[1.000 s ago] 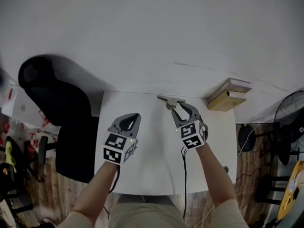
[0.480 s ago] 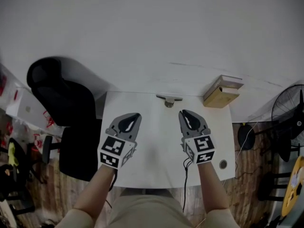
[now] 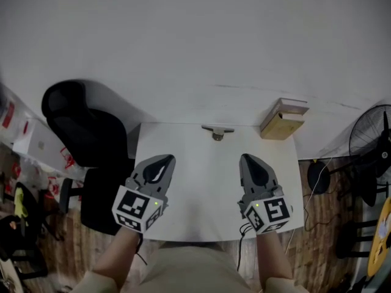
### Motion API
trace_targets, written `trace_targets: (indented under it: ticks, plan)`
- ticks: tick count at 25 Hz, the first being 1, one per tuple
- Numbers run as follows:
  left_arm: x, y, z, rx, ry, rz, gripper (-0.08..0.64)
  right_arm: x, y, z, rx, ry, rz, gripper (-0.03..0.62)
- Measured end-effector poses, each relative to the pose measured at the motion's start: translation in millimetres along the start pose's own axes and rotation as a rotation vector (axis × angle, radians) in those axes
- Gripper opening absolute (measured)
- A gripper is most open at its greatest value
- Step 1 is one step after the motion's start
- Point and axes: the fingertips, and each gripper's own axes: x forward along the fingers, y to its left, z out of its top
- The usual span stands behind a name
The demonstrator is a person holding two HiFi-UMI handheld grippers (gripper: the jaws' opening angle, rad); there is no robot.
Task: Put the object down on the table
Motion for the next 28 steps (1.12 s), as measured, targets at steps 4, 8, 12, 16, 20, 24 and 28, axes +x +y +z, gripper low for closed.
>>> trace_targets:
  ticks: [4,8,12,16,20,24,28]
  plan:
    - [-15,-4,13,0.004,-0.026,-0.002,0.021,-18,8,3,0.020,0.004,0.017,0.021]
    - [-24,-5,14,0.028,-0.031,0.000,0.021,-32,19,7,0.080,-0.003,0.044,0.021]
    - [-31,-5,14,0.026,-0.023,0.006,0.021,-39,31,12,0.105,-0.011,0.073,0.021]
    - [-34,-6,15,0.018,-0.021,0.009,0.020,-37,38,16,0.119,-0.016,0.109,0.021]
    - [-37,-8,19,0.027,-0.021,-0.002,0.021,-34,44,19,0.103,-0.022,0.120,0.021]
    - [-38,-12,24,0.020,-0.026,-0.019,0.020,-31,48,22,0.100,-0.020,0.133,0.021]
    - [-40,-15,25,0.037,-0.026,-0.026,0.020,-33,52,24,0.102,-0.021,0.146,0.021]
